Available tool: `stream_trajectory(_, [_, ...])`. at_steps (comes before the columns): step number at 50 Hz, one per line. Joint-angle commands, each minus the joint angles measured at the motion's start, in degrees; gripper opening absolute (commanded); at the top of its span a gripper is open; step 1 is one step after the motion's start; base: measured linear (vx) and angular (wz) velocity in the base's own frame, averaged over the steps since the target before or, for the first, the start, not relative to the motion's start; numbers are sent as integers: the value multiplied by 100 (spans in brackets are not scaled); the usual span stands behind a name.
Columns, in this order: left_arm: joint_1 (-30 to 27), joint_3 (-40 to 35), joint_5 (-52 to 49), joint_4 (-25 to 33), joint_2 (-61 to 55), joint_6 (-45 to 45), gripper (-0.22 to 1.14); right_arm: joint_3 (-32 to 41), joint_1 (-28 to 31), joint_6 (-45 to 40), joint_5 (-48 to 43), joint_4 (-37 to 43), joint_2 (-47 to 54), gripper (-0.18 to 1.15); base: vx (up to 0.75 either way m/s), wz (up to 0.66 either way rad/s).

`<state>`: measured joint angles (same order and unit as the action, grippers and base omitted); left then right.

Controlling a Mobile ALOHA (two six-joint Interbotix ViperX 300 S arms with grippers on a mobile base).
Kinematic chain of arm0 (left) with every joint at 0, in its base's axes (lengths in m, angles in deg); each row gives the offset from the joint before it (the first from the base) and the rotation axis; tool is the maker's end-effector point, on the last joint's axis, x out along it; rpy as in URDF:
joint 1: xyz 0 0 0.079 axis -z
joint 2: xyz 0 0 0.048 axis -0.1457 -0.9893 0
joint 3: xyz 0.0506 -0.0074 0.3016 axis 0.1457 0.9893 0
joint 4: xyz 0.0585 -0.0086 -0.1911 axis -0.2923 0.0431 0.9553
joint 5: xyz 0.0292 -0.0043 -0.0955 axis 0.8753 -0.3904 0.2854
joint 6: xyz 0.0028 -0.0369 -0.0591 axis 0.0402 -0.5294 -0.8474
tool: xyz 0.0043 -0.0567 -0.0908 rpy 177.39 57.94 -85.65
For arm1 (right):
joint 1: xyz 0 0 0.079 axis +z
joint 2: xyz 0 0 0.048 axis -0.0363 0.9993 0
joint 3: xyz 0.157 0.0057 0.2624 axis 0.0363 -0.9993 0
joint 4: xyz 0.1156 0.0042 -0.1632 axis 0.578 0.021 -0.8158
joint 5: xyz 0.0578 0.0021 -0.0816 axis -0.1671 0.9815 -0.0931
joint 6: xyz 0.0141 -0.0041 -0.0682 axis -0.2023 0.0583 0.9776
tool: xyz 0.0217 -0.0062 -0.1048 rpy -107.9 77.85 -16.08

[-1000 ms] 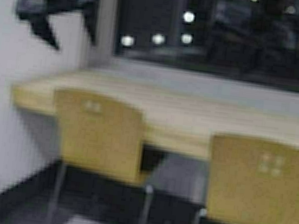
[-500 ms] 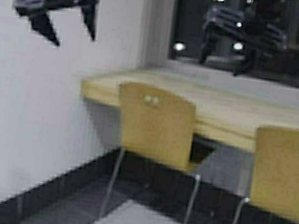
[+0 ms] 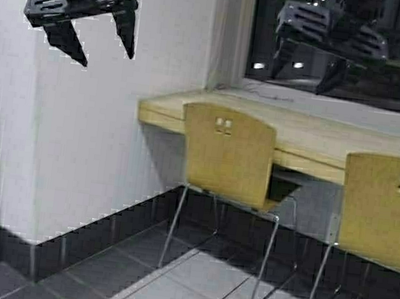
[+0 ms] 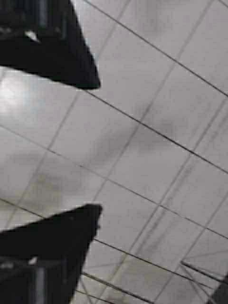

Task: Push the chairs under the table

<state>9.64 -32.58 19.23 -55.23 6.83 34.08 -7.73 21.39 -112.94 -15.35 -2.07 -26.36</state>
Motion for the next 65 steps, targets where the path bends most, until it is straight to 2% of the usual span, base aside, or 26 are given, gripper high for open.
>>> stream_trajectory(1, [-9, -62, 53, 26, 114, -9, 102, 88, -9, 18, -44, -18, -35, 104, -39, 19])
stream_trajectory(22, [-18, -35, 246, 26, 26, -9, 102, 167, -44, 35, -18, -18, 44, 104, -39, 15])
stream_trajectory(65, [-62, -132, 316, 44, -220, -9, 102, 237, -105, 88, 53, -9, 158, 104, -30, -10])
